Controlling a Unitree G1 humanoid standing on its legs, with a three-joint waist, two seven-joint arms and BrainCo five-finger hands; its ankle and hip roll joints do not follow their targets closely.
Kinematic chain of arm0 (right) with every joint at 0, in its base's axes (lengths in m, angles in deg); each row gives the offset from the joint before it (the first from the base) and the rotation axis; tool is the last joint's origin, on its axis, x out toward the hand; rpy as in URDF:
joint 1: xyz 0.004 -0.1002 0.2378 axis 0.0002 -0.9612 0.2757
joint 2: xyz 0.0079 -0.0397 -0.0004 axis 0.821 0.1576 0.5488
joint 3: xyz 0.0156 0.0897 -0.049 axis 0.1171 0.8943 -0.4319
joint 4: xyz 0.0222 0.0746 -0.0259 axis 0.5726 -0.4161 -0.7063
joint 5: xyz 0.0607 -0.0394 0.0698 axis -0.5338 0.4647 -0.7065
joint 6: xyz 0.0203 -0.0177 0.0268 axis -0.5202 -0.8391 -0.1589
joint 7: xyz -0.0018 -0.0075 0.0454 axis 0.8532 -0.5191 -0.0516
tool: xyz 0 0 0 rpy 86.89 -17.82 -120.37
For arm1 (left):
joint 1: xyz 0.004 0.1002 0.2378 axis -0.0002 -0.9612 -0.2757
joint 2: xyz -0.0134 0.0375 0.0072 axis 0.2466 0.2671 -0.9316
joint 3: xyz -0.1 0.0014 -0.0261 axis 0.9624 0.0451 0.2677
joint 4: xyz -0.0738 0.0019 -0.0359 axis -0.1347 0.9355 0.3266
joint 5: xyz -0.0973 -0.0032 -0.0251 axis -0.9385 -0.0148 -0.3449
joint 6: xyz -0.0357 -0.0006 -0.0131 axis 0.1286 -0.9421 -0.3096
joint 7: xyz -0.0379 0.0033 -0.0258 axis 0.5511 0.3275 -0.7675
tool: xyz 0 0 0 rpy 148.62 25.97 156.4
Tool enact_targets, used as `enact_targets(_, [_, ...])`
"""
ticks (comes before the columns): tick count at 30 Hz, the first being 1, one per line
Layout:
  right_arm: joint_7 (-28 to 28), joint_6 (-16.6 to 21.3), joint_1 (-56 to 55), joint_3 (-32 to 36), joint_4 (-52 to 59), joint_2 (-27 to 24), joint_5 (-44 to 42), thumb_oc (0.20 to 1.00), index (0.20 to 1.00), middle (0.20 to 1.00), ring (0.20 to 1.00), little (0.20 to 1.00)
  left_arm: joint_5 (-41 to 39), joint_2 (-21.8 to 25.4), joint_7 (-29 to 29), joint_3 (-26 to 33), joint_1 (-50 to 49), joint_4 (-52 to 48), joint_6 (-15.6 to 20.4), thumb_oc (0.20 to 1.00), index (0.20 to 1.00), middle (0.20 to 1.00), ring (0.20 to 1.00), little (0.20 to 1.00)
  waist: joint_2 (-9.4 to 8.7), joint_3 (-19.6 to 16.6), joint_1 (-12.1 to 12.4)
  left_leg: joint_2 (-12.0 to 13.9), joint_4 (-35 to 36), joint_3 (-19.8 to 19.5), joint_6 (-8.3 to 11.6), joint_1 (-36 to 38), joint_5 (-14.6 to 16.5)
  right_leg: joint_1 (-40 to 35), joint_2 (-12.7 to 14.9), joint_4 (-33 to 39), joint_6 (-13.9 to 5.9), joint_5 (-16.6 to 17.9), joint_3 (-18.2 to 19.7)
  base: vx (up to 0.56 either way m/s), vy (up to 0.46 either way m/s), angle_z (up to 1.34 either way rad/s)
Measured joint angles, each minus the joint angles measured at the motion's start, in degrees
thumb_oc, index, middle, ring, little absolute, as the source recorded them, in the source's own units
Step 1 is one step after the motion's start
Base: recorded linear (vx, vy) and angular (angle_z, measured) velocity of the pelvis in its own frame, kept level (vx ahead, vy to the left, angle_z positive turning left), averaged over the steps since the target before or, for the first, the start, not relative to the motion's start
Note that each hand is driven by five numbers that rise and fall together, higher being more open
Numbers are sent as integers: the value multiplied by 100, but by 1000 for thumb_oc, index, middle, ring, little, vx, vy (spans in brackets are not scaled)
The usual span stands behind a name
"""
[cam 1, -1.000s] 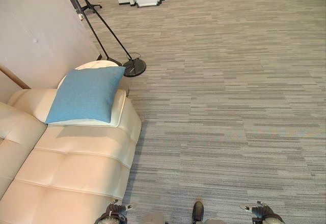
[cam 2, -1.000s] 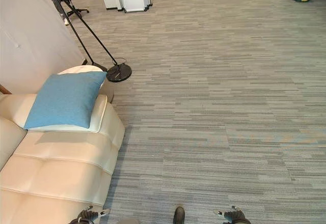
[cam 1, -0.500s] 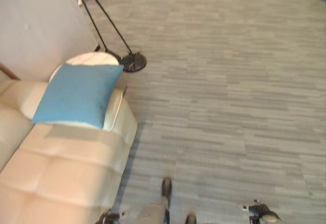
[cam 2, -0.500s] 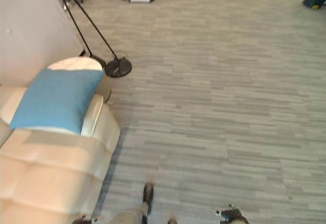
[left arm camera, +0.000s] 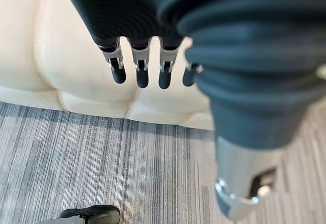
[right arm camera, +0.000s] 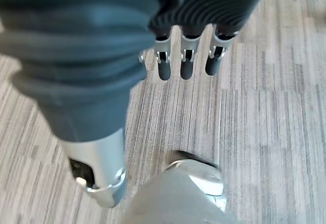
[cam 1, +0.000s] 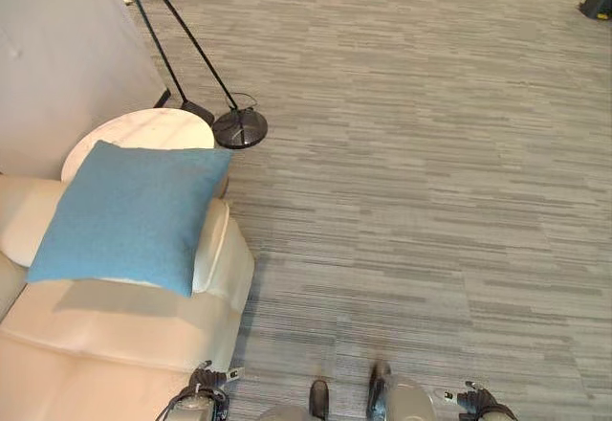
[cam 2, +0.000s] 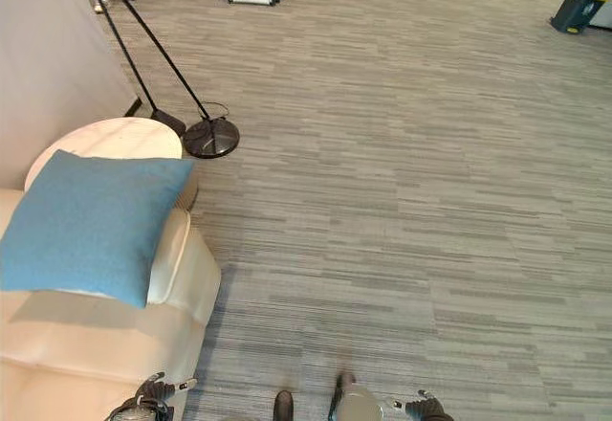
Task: Pick up all the scattered cushions and arrange them neatly on the sofa.
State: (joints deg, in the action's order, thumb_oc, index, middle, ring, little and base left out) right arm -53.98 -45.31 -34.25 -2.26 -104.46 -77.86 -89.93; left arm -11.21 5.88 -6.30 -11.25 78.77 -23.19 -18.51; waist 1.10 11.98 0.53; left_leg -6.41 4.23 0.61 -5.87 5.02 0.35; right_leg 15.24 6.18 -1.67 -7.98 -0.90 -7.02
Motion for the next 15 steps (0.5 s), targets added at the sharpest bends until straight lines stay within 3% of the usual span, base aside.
enact_targets(1, [18,-8,-45,24,-23,2,-39,1000,1000,1000,1000,1000,1,-8,4,9,21,1,4,1000,1000,1000,1000,1000,4,54,-10,-37,30,-34,-39,160,69,-11,-29,653,-8,367,118,264,-87,3])
enact_targets(5, [16,-35,-164,214,-227,8,-80,1000,1000,1000,1000,1000,1,-49,-8,5,-43,8,34,1000,1000,1000,1000,1000,-23,42,-113,-87,21,-352,-2,655,454,-155,-16,687,37,735,577,577,-244,40])
enact_targets(6, [11,-27,-251,222,-282,3,-81,1000,1000,1000,1000,1000,4,-94,-13,16,-110,35,51,1000,1000,1000,1000,1000,-11,7,-171,-1,26,-658,55,850,737,-444,-67,651,120,853,709,577,-310,76])
enact_targets(9, [4,-28,-359,213,-440,-79,-82,1000,1000,1000,1000,1000,-2,-289,-50,17,-245,191,64,1000,1000,1000,1000,1000,215,-257,-185,489,-340,-886,357,872,873,-631,-480,370,295,1045,674,500,-322,87])
enact_targets(10, [-6,-22,-322,198,-483,-98,-81,1000,1000,1000,1000,1000,-6,-302,-49,20,-262,234,93,1000,1000,1000,1000,1000,134,-299,-164,497,-920,-961,491,684,920,-775,-494,352,522,1131,629,410,-307,62])
enact_targets(11, [-12,-14,-273,194,-482,-123,-81,1000,1000,1000,1000,1000,-5,-319,-55,19,-311,269,100,1000,1000,1000,1000,1000,121,-316,-120,499,-1327,-999,504,505,928,-880,-495,390,626,1062,506,349,-292,76])
enact_targets(12, [-41,1,-279,157,-478,-156,-80,1000,1000,1000,1000,1000,-5,-332,-60,7,-333,334,109,1000,1000,1000,1000,1000,3,-376,-118,483,-2031,-975,725,165,933,-1022,-490,479,813,1059,342,278,-295,71])
enact_targets(13, [-47,11,-184,143,-442,-188,-81,1000,1000,1000,1000,1000,-4,-342,-66,12,-382,347,109,1000,1000,1000,1000,1000,-33,-390,-40,518,-2709,-963,743,-173,921,-1133,-525,573,934,963,170,239,-296,101])
enact_targets(14, [-57,5,-182,103,-423,-231,-79,1000,1000,1000,1000,1000,-5,-344,-86,4,-343,331,101,1000,1000,1000,1000,1000,-89,-381,-6,558,-3802,-783,958,-821,837,-1254,-554,634,1133,922,-88,211,-260,82])
enact_targets(15, [-57,8,-144,93,-452,-254,-82,1000,1000,1000,1000,1000,-5,-342,-103,0,-311,292,103,1000,1000,1000,1000,1000,-120,-366,26,605,-4161,-685,977,-995,817,-1280,-582,634,1159,962,-175,251,-262,75])
